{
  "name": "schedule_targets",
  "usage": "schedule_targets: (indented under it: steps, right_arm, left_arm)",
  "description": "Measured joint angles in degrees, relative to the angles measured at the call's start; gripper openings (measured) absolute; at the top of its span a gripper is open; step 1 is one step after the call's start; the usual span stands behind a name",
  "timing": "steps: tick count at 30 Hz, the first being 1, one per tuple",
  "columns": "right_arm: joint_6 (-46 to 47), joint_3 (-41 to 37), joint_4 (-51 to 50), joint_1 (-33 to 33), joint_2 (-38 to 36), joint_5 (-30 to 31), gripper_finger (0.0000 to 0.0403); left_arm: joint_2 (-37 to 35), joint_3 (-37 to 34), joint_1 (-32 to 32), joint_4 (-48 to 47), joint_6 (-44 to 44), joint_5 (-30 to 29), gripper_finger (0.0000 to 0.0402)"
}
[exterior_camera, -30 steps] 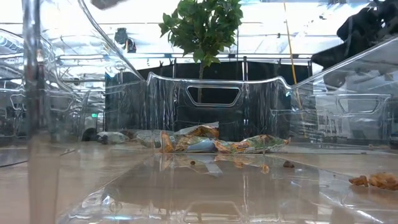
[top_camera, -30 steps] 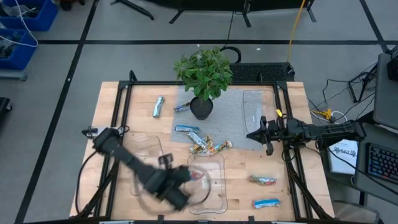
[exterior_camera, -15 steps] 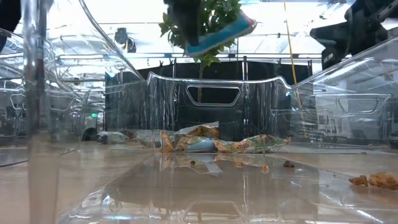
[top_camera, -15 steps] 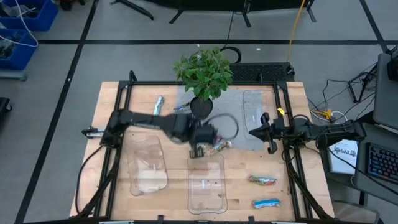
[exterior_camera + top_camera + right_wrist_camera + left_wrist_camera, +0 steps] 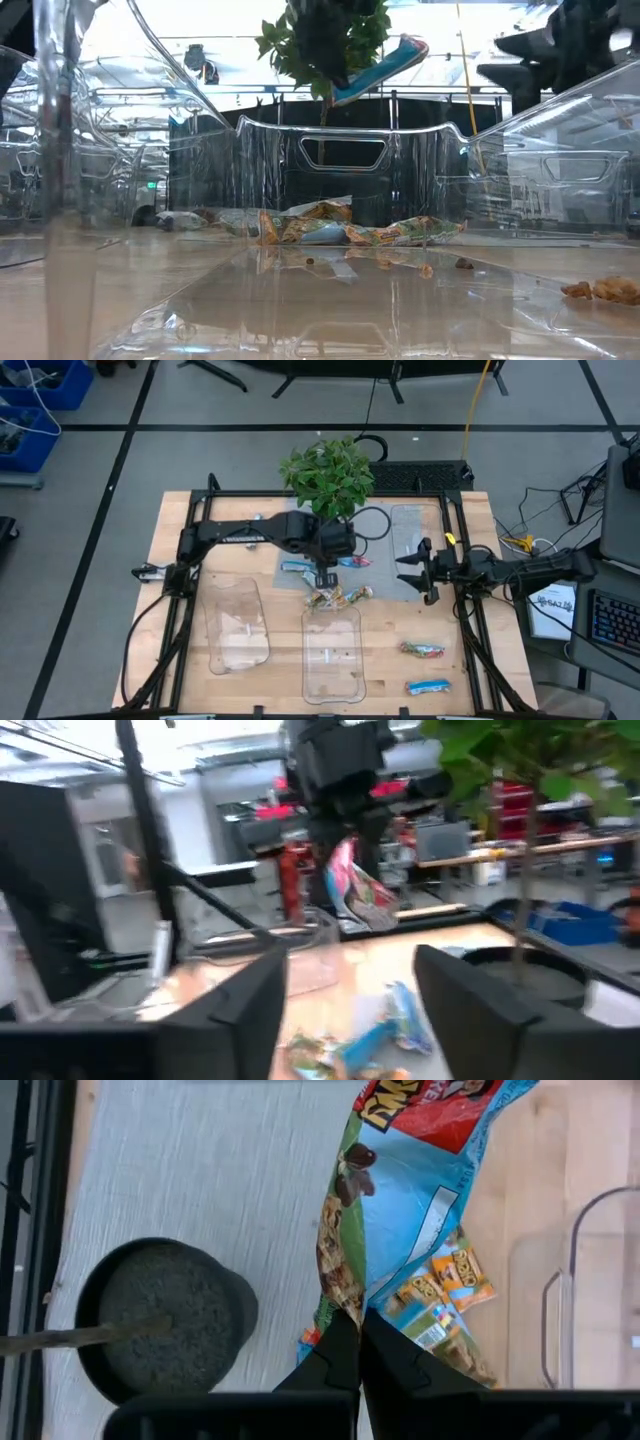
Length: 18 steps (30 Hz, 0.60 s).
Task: Pick and place Granola Bars by type
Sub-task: Put the left red granola bar into the right transparent bin
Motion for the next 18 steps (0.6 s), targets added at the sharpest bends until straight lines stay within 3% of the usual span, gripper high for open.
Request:
schedule_targets:
  steps: [5,18]
  right_arm:
    - [-4.4,4.4,-0.3,0.0,8.4,4.0,0.0271]
    - [-13.1,17.0,12.5,0.0,33.4,5.1,0.0246]
  left_arm:
    - [0.0,0.0,0.1,-0.7,0.0,-0.2,0.0003]
    - [0.0,0.0,-1.0,-0.7,2.7,-0.4,0.0003]
